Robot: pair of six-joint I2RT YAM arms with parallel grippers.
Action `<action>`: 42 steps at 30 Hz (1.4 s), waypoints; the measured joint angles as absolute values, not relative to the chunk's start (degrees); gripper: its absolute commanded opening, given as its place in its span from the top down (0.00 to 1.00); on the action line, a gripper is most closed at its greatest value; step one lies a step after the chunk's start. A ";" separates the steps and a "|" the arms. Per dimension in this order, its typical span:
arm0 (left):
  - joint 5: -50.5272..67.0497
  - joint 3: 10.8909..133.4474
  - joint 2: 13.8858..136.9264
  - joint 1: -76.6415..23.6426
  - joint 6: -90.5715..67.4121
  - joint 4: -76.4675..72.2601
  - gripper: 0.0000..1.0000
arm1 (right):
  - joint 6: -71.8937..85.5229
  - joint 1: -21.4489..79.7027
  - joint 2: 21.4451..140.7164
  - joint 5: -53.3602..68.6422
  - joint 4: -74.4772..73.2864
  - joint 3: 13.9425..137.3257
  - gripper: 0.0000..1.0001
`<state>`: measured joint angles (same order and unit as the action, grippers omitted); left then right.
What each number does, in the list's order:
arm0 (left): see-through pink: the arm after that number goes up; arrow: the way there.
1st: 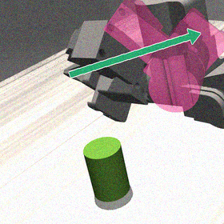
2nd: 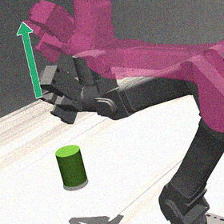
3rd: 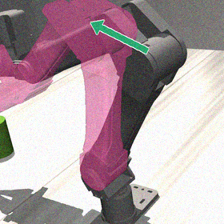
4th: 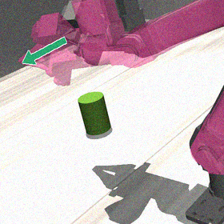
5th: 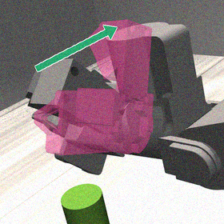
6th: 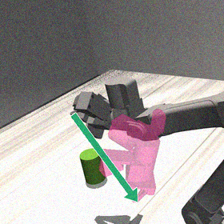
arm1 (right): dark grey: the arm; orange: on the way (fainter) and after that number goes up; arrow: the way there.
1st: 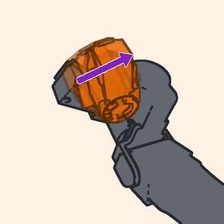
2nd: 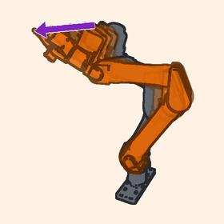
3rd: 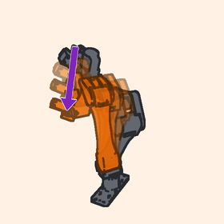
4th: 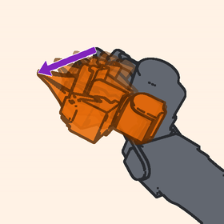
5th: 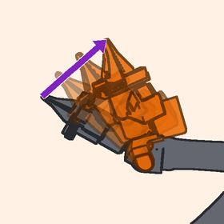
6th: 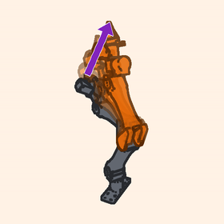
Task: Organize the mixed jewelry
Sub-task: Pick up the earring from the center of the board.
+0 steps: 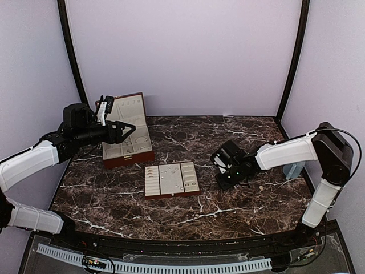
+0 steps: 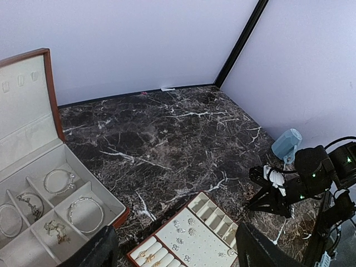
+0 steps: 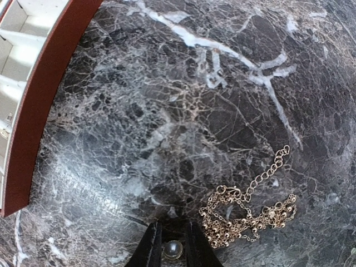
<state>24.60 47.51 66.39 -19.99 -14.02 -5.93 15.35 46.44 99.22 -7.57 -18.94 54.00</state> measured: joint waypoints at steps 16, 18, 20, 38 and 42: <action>24.62 47.51 66.43 -19.99 -14.17 -5.98 0.24 | 12.86 46.46 99.20 -7.44 -20.03 54.30 0.82; 24.64 47.51 66.43 -19.99 -14.17 -5.96 0.24 | 12.51 46.46 99.20 -7.31 -20.18 54.33 0.82; 24.64 47.51 66.43 -19.99 -14.20 -5.96 0.24 | 12.38 46.46 99.20 -7.27 -20.25 54.37 0.82; 24.67 47.51 66.85 -19.99 -14.22 -5.98 0.24 | 10.70 46.46 99.20 -6.00 -21.28 54.72 0.88; 24.69 47.51 66.94 -19.99 -14.22 -6.00 0.24 | 10.83 46.46 99.13 -5.58 -21.30 54.74 0.89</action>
